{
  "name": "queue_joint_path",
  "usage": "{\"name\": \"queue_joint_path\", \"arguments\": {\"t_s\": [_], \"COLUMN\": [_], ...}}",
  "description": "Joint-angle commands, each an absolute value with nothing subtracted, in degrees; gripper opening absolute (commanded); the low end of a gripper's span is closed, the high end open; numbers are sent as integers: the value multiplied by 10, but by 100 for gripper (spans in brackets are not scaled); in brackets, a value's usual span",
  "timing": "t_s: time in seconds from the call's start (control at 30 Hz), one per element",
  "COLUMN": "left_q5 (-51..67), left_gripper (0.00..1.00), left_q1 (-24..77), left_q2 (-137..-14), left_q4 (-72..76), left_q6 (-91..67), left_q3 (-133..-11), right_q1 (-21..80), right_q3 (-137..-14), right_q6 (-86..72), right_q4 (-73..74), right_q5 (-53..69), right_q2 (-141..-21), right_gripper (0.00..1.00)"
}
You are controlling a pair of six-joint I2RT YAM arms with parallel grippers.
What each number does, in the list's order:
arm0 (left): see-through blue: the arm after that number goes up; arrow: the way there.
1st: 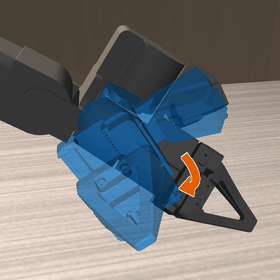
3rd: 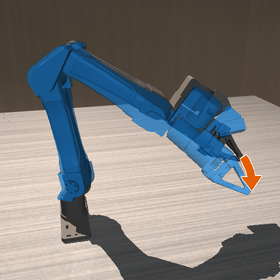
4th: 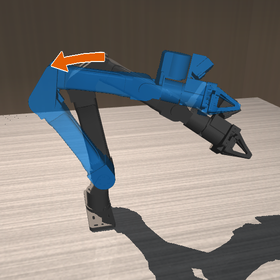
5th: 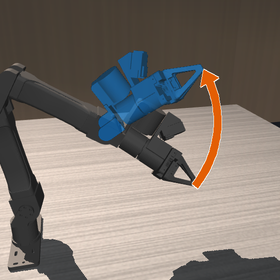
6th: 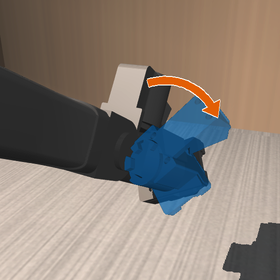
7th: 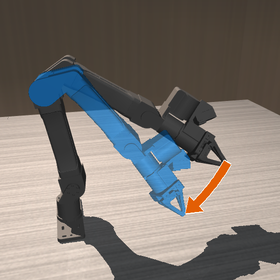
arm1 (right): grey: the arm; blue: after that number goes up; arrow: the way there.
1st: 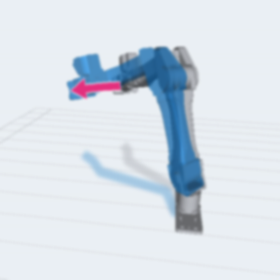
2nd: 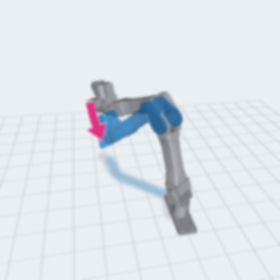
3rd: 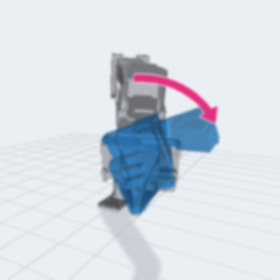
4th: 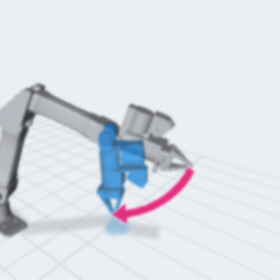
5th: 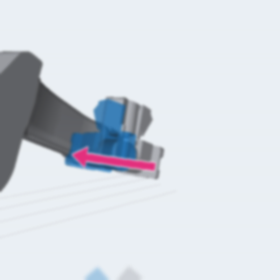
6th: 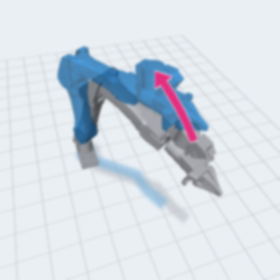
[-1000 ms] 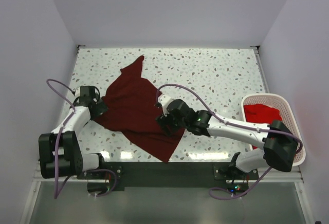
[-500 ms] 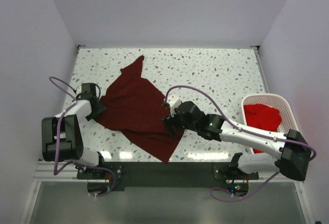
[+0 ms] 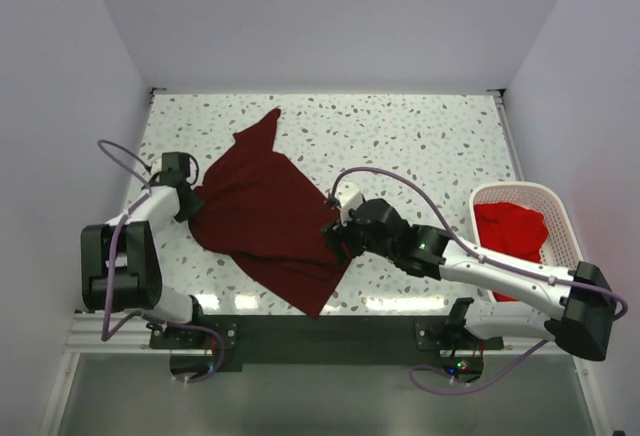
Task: Fold and stack the t-shirts
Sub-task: Flatten the tshirt out
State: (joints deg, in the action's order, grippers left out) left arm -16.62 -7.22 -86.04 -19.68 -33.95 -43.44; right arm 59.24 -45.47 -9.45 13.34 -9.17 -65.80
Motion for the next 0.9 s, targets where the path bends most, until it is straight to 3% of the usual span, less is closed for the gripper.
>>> {"name": "queue_joint_path", "arguments": {"t_s": [0.0, 0.23, 0.37, 0.6, 0.73, 0.8, 0.83, 0.87], "left_q5": [-186, -186, -153, -63, -5, 24, 24, 11], "left_gripper": [0, 0, 0, 0, 12, 25, 33, 52], "left_q1": [-11, 183, 301, 410, 428, 429, 429, 428], "left_q2": [-798, -851, -951, -1142, -1201, -1203, -1199, -1184], "left_q4": [-251, -273, -227, -159, -110, -75, -70, -69], "left_q6": [-369, -421, -425, -371, -350, -343, -334, -312], "left_q3": [-529, -763, -892, -1167, -1250, -1249, -1245, -1230], "right_q1": [592, 592, 592, 592, 592, 592, 592, 592], "right_q3": [-453, -456, -458, -435, -439, -444, -446, -446], "right_q6": [-109, -136, -153, -188, -191, -194, -196, -198], "right_q4": [139, 206, 245, 269, 279, 279, 279, 278], "right_q5": [-135, -188, -194, -249, -247, -243, -238, -235], "right_q2": [-628, -550, -480, -375, -374, -394, -403, -412], "right_gripper": [72, 72, 75, 80, 80, 80, 80, 80]}}
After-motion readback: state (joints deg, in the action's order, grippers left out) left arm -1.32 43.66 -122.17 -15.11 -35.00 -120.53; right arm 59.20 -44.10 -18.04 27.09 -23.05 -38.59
